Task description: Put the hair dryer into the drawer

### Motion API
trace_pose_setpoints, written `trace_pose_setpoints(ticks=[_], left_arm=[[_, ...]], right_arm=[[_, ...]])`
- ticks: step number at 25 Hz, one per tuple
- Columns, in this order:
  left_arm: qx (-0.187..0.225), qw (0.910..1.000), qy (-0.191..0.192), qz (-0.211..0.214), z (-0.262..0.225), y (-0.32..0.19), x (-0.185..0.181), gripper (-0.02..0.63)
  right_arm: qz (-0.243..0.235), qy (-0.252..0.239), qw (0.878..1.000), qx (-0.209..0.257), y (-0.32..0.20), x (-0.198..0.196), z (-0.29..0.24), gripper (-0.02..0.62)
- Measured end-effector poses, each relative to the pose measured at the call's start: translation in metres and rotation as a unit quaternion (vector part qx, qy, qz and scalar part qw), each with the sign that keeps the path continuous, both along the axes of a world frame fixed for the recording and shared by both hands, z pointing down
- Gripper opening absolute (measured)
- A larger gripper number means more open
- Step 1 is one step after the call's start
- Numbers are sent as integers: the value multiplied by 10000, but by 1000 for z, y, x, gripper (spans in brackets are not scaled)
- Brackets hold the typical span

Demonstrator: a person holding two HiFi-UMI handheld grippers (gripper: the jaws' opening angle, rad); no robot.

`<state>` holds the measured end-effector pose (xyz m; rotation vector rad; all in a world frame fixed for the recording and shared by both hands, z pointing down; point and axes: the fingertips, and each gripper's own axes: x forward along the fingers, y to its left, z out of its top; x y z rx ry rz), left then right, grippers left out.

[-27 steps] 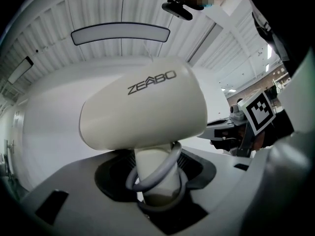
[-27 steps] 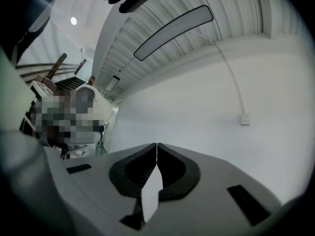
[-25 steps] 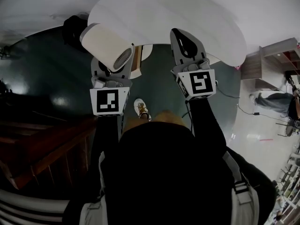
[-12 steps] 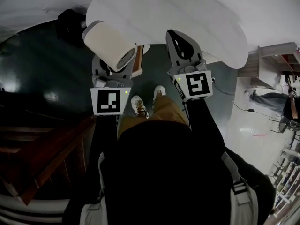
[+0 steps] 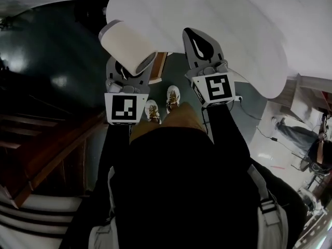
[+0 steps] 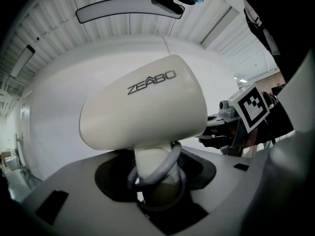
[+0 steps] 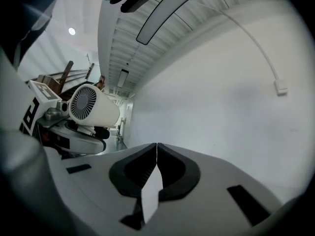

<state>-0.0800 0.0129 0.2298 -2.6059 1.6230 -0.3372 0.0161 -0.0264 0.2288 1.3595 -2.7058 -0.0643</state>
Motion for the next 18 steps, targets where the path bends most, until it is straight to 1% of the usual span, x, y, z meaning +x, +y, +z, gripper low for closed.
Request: trace_pose_setpoints(ticks=[3,5,10,12,14,18], left_arm=[[-177,9996,-189,-95,15,-8,5,230],[-326,9991,-240,-149,25,-14,12,230],[-819,9943,-308,-610,55,-23,10,230],[-1013,9913,-409,-733,70,-22,7,230],[-1191,9885,-555,-749,82,-18,7,230],[-1389,9855,-761,-614,99,-14,7,230]], right_arm=[[-245,-89,9996,-134,-18,0,10,28],[-374,-128,9990,-211,-29,3,16,28],[-832,-215,9955,-402,-43,-2,36,28],[-963,-245,9936,-529,-42,-3,47,28],[-1027,-273,9921,-669,-41,-2,56,28],[-1103,-269,9901,-827,-39,-5,65,28]])
